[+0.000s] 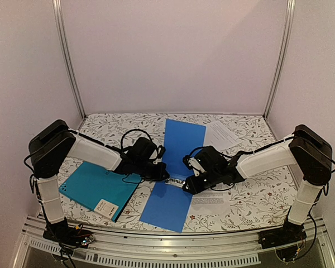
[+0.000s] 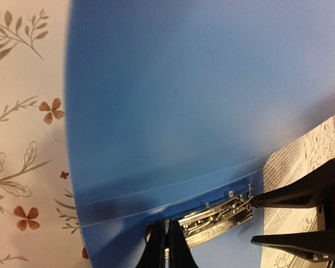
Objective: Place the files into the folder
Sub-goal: Open the folder at the center of the board.
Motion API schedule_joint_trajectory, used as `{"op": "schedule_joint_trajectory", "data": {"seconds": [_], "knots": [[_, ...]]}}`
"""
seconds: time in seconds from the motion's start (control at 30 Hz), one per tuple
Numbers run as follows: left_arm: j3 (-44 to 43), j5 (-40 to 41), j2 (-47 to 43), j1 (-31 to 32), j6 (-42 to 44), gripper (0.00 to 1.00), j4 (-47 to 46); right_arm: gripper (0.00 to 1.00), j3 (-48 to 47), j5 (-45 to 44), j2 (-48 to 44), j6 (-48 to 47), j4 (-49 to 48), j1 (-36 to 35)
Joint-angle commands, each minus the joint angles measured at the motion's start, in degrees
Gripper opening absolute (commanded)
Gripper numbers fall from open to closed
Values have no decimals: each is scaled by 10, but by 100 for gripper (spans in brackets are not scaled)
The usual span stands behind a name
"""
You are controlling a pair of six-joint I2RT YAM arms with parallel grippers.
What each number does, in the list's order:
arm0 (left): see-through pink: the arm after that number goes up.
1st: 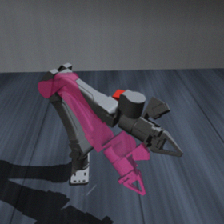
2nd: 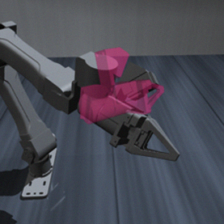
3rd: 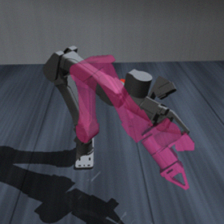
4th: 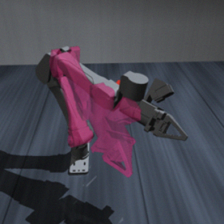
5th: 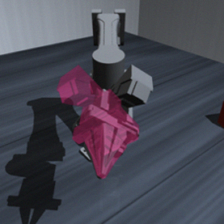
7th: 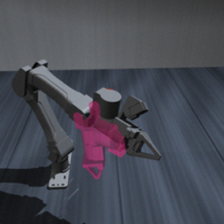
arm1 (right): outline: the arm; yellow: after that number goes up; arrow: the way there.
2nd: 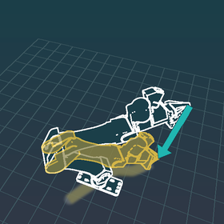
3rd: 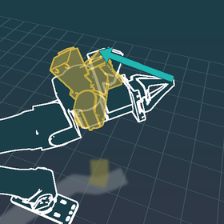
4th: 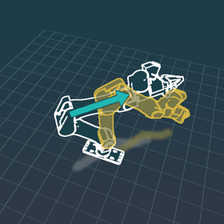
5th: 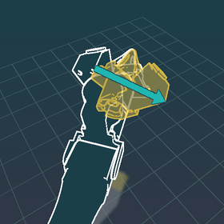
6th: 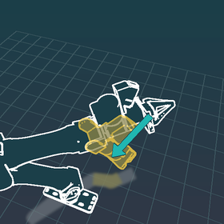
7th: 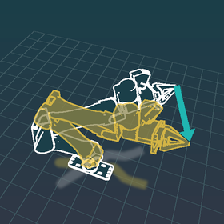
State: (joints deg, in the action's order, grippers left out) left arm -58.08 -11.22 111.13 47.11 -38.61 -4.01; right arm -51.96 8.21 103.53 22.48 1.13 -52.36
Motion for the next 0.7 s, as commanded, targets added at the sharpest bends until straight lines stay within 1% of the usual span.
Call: {"op": "schedule_joint_trajectory", "data": {"seconds": [0.0, 0.27, 0.67], "knots": [[44, 3, 25, -5, -5, 0, 19, 35, 15, 4, 19, 2, 31, 3], [76, 3, 31, -4, -16, 0, -3, 37, 7, -2, 6, -6, 42, 3], [89, 11, 25, -1, -9, 0, -13, 44, -27, -25, -35, -53, 88, 2]]}}
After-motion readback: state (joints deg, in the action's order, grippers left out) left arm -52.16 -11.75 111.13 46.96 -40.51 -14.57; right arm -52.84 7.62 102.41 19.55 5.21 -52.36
